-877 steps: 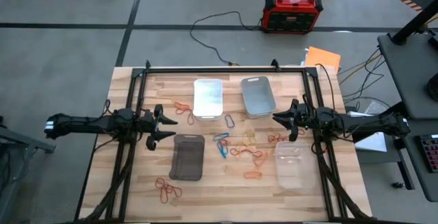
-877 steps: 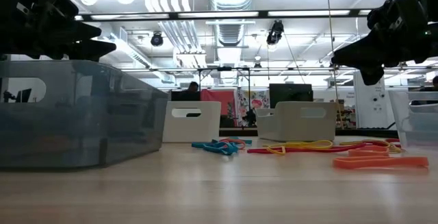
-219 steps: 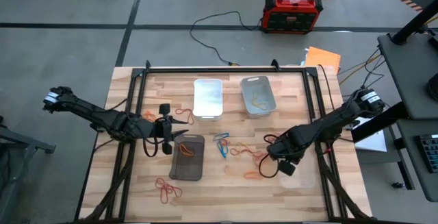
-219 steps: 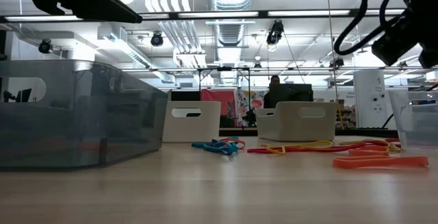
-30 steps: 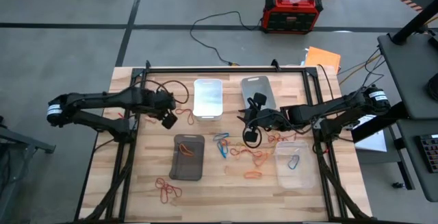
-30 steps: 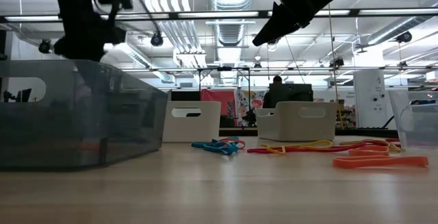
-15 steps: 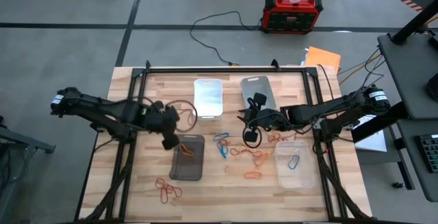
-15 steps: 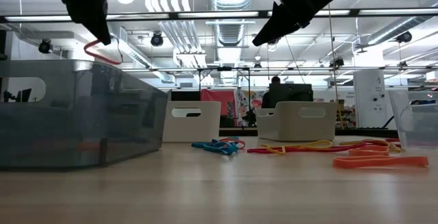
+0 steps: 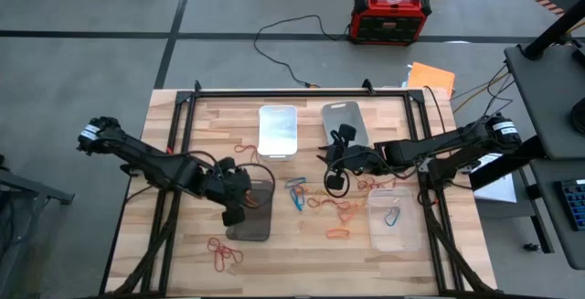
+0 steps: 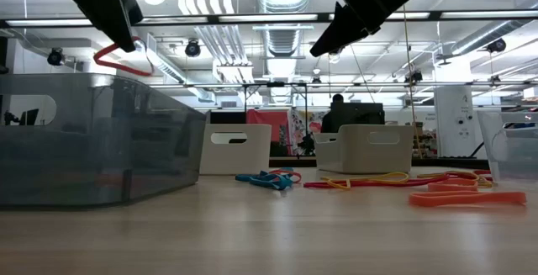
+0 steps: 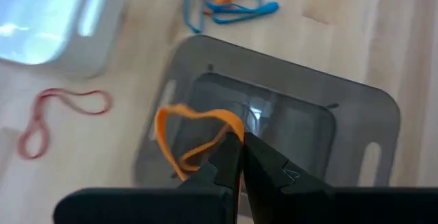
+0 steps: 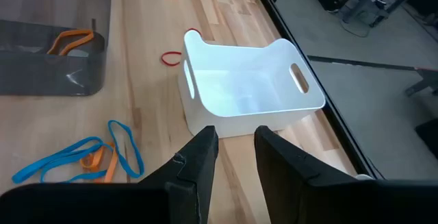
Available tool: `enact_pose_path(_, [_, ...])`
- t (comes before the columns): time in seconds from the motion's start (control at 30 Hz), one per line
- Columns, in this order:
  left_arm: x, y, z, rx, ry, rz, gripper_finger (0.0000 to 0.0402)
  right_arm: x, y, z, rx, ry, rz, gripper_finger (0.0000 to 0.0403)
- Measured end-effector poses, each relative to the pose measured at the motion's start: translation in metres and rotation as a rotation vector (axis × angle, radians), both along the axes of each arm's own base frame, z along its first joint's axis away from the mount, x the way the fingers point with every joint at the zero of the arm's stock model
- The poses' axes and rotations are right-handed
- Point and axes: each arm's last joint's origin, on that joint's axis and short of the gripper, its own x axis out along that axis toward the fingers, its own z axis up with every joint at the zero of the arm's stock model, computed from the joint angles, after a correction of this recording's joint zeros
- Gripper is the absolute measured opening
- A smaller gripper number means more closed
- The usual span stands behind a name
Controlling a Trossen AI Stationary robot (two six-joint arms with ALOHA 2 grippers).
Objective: Sort rubber bands into baskets
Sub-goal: Put the orange rubber band into the black bin
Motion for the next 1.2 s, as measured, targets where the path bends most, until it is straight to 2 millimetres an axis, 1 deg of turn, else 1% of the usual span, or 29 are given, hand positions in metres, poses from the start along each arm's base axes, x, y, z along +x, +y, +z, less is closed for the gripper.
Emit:
enact_pose_path(0.23, [0.012, -0.006, -0.018, 0.011, 0.069, -0.032, 0.0, 0.0, 0.001, 0.0, 0.02, 0.003, 0.029, 0.0102])
enact_pose_path(0.43, [0.017, -0.009, -0.026, 0.022, 0.097, -0.032, 0.0, 0.0, 0.001, 0.0, 0.02, 0.003, 0.029, 0.0096])
enact_pose_path(0.87, [0.018, -0.009, -0.027, 0.023, 0.1, -0.029, 0.0, 0.0, 0.001, 0.0, 0.023, 0.002, 0.028, 0.0112])
enact_pose_path(1.2, [0.018, -0.009, -0.027, 0.022, 0.099, -0.028, 0.0, 0.0, 0.001, 0.0, 0.023, 0.002, 0.028, 0.0115])
